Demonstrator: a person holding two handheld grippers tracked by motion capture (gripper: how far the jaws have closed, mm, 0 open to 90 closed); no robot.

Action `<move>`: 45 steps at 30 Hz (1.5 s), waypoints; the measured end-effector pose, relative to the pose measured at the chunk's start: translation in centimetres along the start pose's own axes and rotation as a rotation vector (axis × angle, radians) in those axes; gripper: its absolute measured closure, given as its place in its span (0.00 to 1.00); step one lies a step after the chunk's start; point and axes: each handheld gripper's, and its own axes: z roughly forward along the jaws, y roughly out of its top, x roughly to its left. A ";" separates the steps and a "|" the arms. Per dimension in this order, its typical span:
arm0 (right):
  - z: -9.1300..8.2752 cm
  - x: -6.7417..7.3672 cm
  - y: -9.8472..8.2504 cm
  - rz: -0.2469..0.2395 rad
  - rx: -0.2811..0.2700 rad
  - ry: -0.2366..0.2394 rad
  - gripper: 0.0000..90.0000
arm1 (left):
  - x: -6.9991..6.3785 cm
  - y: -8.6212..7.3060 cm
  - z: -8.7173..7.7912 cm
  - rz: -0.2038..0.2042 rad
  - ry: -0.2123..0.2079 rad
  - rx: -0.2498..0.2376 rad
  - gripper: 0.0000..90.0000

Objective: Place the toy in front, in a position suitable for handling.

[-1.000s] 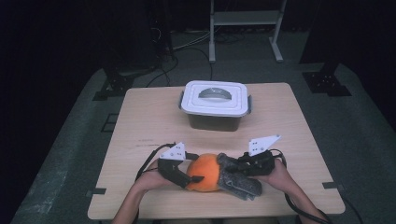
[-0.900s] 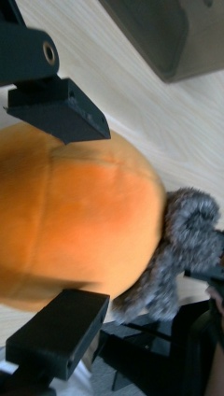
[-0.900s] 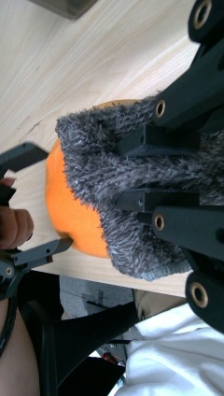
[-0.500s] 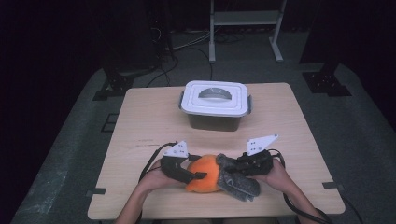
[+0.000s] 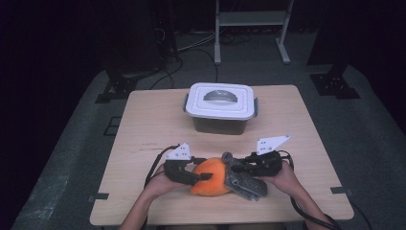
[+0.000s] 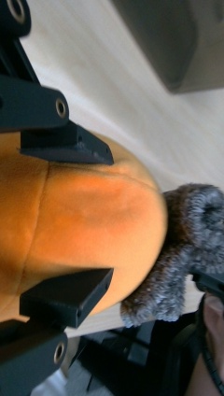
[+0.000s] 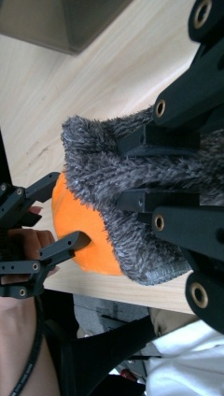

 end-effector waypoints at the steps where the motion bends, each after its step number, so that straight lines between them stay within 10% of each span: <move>1: -0.1 0.0 0.1 -0.001 -0.008 -0.004 0.84 | -0.1 0.2 0.1 0.006 0.010 -0.009 0.49; 10: -0.2 -0.6 0.1 0.024 -0.002 -0.016 0.84 | -0.5 0.5 0.7 0.038 0.014 -0.016 0.47; 20: 1.6 1.3 -0.1 -0.049 0.043 0.059 0.84 | -0.4 0.5 1.1 -0.013 -0.034 0.065 0.15; 26: 1.2 0.8 -0.3 -0.045 0.061 0.048 0.84 | -0.5 0.2 0.7 0.055 -0.019 0.097 0.42; 33: 0.4 -1.0 -2.2 0.022 0.135 -0.014 0.84 | -0.2 -0.1 0.4 0.022 0.005 0.064 0.49; 41: -0.8 -1.1 -0.3 0.027 -0.004 -0.016 0.84 | -0.9 1.0 1.4 0.089 0.065 0.001 0.53; 45: -0.1 -1.1 -0.3 0.026 0.012 -0.016 0.84 | -1.0 0.9 1.4 0.107 0.075 0.002 0.53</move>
